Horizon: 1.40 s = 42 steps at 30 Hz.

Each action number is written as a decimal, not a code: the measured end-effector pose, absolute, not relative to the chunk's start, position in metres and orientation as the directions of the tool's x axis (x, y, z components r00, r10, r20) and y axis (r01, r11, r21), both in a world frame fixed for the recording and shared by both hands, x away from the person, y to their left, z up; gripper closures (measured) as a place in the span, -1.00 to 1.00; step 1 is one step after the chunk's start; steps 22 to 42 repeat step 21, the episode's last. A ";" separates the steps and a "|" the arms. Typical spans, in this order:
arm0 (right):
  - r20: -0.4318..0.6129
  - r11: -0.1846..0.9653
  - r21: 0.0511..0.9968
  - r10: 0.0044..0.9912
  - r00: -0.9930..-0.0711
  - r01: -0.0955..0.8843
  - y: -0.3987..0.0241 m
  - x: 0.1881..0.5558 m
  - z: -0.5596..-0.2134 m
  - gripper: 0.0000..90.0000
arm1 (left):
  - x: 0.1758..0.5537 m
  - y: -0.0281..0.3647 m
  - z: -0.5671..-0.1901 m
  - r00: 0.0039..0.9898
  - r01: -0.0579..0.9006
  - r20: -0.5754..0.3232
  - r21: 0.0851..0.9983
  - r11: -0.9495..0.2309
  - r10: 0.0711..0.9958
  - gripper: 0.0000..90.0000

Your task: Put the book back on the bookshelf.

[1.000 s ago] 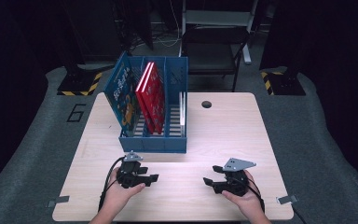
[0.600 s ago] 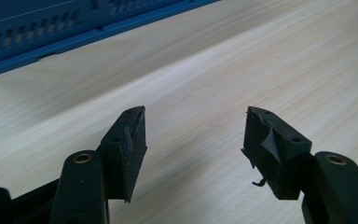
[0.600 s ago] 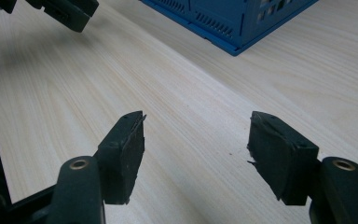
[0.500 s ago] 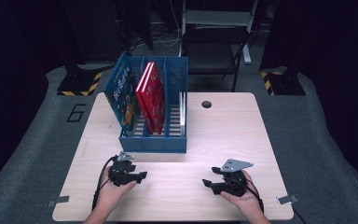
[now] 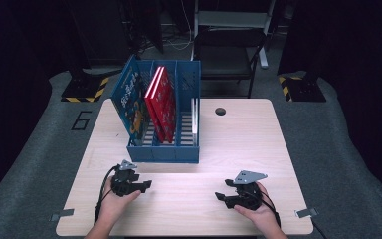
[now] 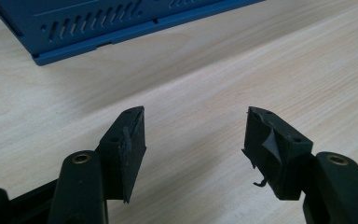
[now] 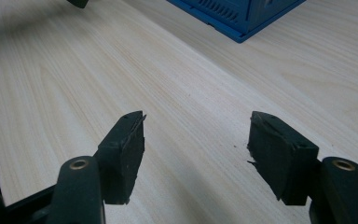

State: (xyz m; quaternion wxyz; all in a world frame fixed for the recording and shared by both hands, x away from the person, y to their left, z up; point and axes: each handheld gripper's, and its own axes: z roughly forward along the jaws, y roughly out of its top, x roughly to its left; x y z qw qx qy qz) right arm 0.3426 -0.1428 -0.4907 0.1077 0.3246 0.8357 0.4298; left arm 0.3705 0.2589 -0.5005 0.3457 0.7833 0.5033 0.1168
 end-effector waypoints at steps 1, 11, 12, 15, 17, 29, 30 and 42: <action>0.101 0.418 0.787 0.637 -0.764 0.454 -0.142 0.343 -0.491 -0.21 | 0.371 0.260 -0.501 0.469 0.703 -0.153 0.661 -0.263 0.870 -0.15; 0.094 0.434 0.773 0.642 -0.761 0.462 -0.144 0.346 -0.495 -0.21 | 0.374 0.266 -0.500 0.474 0.694 -0.108 0.657 -0.295 0.874 -0.17; 0.096 0.432 0.772 0.647 -0.756 0.467 -0.144 0.346 -0.495 -0.21 | 0.374 0.267 -0.500 0.478 0.695 -0.113 0.655 -0.296 0.871 -0.17; 0.099 0.426 0.769 0.658 -0.747 0.477 -0.144 0.346 -0.495 -0.21 | 0.375 0.269 -0.501 0.473 0.693 -0.109 0.659 -0.293 0.874 -0.17; 0.098 0.423 0.771 0.660 -0.745 0.477 -0.145 0.347 -0.496 -0.21 | 0.375 0.270 -0.501 0.464 0.691 -0.107 0.665 -0.283 0.879 -0.17; 0.101 0.422 0.767 0.664 -0.741 0.483 -0.146 0.348 -0.497 -0.21 | 0.377 0.274 -0.501 0.458 0.688 -0.100 0.669 -0.281 0.883 -0.18; 0.101 0.422 0.767 0.664 -0.741 0.483 -0.146 0.348 -0.497 -0.21 | 0.377 0.274 -0.501 0.458 0.688 -0.100 0.669 -0.281 0.883 -0.18; 0.101 0.422 0.767 0.664 -0.741 0.483 -0.146 0.348 -0.497 -0.21 | 0.377 0.274 -0.501 0.458 0.688 -0.100 0.669 -0.281 0.883 -0.18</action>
